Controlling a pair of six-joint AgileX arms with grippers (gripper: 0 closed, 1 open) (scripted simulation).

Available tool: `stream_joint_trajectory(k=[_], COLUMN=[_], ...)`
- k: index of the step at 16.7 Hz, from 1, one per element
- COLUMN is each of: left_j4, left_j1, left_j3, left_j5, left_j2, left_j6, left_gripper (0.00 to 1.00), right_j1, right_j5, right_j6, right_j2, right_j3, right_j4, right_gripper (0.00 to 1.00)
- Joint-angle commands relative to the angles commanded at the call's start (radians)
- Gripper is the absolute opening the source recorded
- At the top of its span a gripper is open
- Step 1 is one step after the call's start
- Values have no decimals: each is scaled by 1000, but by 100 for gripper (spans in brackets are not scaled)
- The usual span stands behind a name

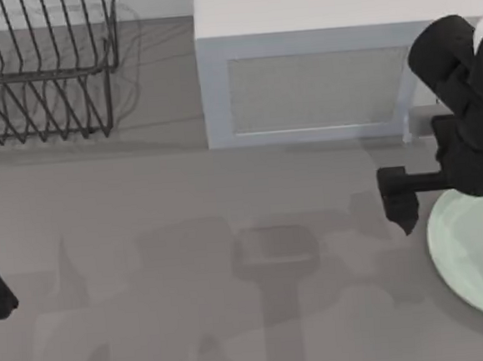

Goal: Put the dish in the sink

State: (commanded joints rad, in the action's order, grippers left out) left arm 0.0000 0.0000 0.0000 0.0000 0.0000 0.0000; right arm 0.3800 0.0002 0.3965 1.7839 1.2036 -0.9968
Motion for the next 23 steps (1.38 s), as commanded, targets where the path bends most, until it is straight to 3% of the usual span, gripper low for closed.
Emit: stream_joint_trajectory(k=[6, 12, 23], left_j4=[0, 0, 0], left_j1=[0, 0, 0], left_j3=[0, 0, 0], left_j5=[0, 0, 0], left_j2=[0, 0, 0], left_j6=[0, 0, 0], left_gripper=[100, 100, 100], right_j1=[5, 7, 7], right_j5=[1, 1, 1], right_j6=[4, 6, 6], right_j2=[119, 143, 143], right_j3=[-147, -174, -174], right_j4=[285, 323, 323], right_gripper=[100, 100, 17])
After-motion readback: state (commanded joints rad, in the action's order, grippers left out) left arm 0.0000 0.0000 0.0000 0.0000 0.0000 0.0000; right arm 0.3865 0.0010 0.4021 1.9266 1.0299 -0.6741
